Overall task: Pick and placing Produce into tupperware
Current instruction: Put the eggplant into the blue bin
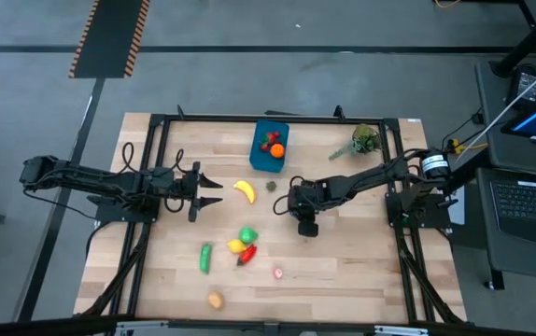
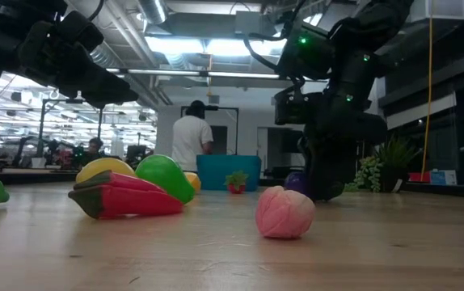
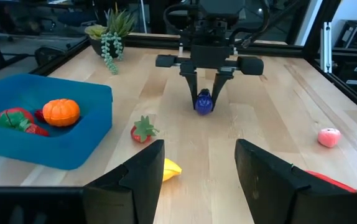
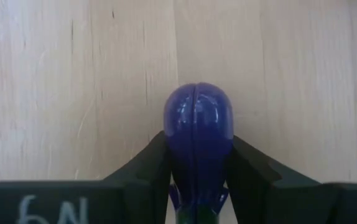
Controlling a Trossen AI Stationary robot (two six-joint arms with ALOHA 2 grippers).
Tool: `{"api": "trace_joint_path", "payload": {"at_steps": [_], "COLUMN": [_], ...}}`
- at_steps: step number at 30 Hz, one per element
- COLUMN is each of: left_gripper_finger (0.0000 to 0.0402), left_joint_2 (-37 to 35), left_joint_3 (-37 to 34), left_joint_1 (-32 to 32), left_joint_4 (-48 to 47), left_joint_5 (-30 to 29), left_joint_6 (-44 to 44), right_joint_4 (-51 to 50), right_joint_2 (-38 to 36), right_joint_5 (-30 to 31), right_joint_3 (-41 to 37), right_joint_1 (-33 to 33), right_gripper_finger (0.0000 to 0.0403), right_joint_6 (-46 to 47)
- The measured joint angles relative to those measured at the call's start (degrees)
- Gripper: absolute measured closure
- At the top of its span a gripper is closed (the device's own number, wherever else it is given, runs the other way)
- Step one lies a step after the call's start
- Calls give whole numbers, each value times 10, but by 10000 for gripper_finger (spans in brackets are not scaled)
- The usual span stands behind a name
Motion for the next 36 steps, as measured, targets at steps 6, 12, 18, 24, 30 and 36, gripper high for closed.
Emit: {"api": "trace_joint_path", "payload": {"at_steps": [6,12,18,24,30,36], "left_gripper_finger": [211,211,211,211,211,211], "left_joint_2": [0,0,0,0,0,0], "left_joint_3": [0,0,0,0,0,0], "left_joint_1": [0,0,0,0,0,0], "left_joint_4": [-3,-9,-9,-9,-10,-10], "left_joint_5": [0,0,0,0,0,0], "left_joint_6": [0,-2,-2,-2,-2,-2], "right_joint_4": [-12,-40,-48,-80,-76,28], "right_joint_2": [-36,-102,-179,-271,-365,-450], "right_joint_5": [-15,-12,5,64,108,129], "right_joint_3": [-4,-2,-2,-6,-41,-124], "right_joint_1": [1,0,0,-1,-1,-1], "right_gripper_finger": [279,279,279,280,280,280], "right_joint_6": [3,17,-5,-18,-20,-39]}}
